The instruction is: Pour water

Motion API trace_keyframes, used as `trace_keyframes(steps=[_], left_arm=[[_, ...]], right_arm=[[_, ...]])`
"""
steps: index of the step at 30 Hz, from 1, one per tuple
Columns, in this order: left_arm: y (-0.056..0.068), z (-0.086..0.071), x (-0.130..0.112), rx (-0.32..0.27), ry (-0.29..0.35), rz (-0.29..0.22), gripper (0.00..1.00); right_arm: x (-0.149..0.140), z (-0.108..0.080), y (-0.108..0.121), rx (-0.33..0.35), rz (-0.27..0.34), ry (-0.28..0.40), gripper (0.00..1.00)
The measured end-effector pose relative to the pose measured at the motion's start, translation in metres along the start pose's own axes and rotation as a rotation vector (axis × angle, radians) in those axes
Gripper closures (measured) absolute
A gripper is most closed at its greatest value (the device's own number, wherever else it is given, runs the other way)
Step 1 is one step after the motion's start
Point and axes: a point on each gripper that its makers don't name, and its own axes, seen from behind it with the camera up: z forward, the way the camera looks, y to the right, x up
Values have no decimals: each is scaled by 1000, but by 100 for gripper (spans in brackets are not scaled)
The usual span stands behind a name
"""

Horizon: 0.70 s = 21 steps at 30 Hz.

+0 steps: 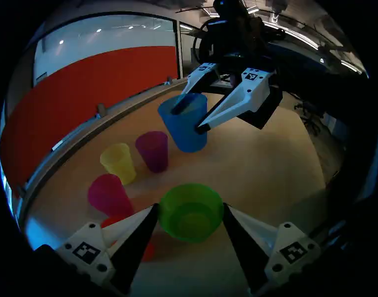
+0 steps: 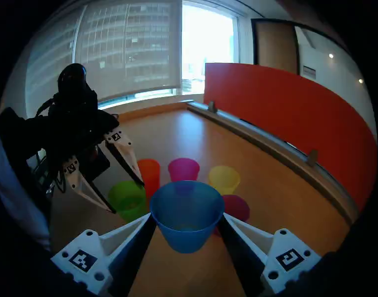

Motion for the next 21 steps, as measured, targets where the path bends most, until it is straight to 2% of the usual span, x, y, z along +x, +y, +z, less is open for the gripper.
trace_keyframes(steps=[14, 21], left_arm=[[4, 13, -12, -17, -20, -13, 9], [3, 14, -12, -18, -6, -23, 9]], right_arm=[[-4, 1, 3, -8, 3, -6, 11], [-7, 1, 5, -12, 5, -10, 11]])
